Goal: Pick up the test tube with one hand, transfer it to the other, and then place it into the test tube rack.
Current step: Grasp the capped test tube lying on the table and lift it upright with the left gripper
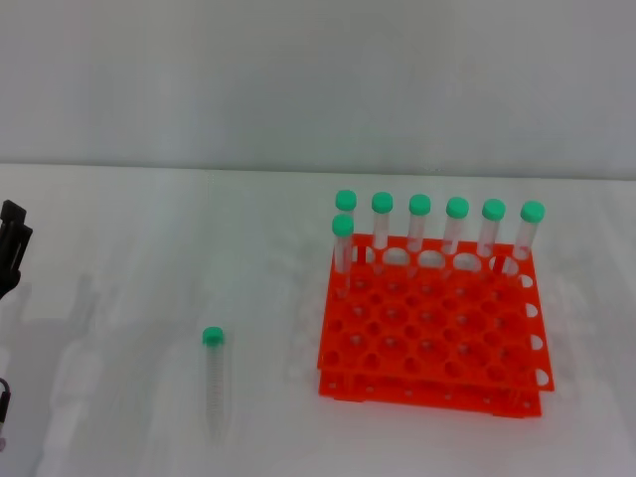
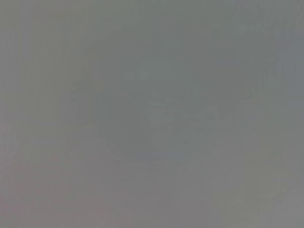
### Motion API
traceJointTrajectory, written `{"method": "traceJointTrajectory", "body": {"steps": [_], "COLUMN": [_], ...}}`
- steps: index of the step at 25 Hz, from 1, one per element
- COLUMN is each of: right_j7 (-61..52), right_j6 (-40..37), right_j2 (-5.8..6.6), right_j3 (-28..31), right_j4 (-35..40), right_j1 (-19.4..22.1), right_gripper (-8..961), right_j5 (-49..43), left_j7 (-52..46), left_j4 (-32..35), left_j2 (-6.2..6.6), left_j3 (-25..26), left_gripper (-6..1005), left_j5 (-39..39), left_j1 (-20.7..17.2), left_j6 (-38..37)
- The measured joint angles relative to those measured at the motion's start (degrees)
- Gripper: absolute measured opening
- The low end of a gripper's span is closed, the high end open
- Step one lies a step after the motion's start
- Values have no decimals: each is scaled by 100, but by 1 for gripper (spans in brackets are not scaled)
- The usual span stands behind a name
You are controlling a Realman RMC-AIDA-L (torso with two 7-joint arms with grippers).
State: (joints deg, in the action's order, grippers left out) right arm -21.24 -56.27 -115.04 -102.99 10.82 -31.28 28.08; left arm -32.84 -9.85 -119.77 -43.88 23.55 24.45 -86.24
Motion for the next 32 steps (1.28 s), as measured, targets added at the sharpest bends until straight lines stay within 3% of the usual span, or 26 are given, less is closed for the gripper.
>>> {"method": "traceJointTrajectory", "body": {"steps": [5, 15, 19, 23, 29, 32], "right_j7": [263, 269, 269, 269, 336, 428], "right_j6": [26, 3, -4, -4, 26, 13], "right_j2": [-35, -36, -36, -35, -21, -23], "right_j3": [311, 355, 358, 360, 570, 595], "right_j4": [28, 32, 34, 4, -13, -12], "right_j1": [-48, -27, -15, -12, -59, -72], "right_gripper": [796, 796, 795, 795, 795, 795], "right_j5": [6, 10, 12, 14, 14, 12], "left_j7": [0, -68, -640, -1710, -3906, -5565], "left_j4": [2, 219, 403, 1052, 2746, 3498], "left_j2": [-6, 16, 55, 112, 418, 746], "left_j3": [3, 8, -24, -59, -61, -59], "left_gripper": [875, 876, 876, 876, 875, 875], "left_j5": [-3, -53, 15, 455, 2023, 3130], "left_j1": [-2, -90, -150, -478, -1150, -1291], "left_j6": [80, 98, 212, 524, 1136, 1453]}}
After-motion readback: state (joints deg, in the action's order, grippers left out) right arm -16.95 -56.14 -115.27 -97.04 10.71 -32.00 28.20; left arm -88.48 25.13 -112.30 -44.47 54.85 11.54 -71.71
